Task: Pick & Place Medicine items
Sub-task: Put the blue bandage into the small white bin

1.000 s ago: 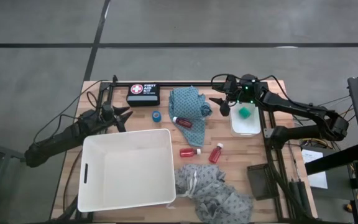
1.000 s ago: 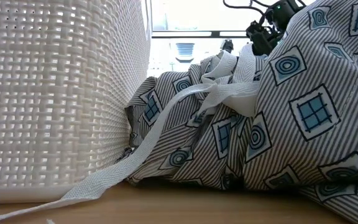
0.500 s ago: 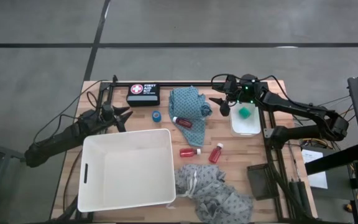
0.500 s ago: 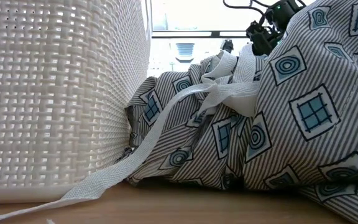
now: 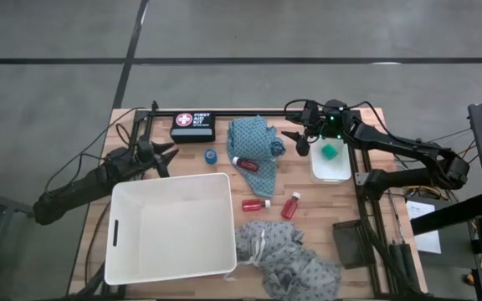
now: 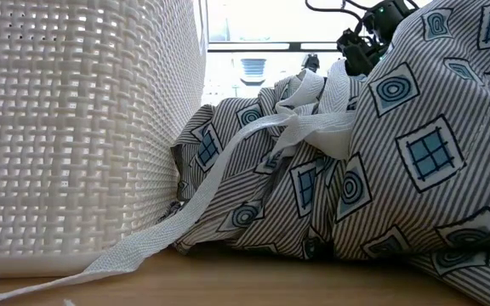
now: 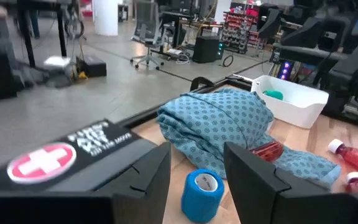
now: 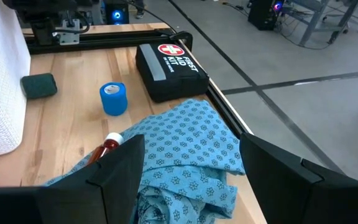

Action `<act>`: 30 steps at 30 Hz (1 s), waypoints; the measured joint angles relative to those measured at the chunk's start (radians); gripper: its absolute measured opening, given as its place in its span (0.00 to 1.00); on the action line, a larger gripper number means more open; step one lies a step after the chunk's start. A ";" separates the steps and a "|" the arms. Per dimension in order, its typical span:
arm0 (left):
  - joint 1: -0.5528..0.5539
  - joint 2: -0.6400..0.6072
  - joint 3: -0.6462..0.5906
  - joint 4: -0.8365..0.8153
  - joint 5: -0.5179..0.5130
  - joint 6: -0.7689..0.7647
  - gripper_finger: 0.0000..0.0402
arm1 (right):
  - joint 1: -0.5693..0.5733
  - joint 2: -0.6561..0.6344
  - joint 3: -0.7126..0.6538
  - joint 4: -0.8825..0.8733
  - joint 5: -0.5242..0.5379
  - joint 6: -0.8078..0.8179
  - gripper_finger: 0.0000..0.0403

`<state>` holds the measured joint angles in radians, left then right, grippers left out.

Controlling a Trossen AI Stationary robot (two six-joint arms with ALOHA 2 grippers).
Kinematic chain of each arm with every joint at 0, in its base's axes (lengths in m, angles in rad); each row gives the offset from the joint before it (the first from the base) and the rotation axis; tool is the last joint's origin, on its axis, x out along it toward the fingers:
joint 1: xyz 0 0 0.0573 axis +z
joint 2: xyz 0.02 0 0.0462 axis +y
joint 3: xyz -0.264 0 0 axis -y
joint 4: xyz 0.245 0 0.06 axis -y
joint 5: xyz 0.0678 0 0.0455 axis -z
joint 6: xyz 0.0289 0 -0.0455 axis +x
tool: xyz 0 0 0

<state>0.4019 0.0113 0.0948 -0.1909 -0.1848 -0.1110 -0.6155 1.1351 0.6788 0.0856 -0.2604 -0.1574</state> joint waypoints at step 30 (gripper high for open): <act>0.004 0.960 0.914 -0.559 -0.002 0.030 0.38 | 0.000 0.000 0.000 0.000 0.000 0.000 0.65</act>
<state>0.4061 0.9715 1.0089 -0.7502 -0.1864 -0.0806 -0.6159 1.1347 0.6788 0.0856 -0.2607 -0.1574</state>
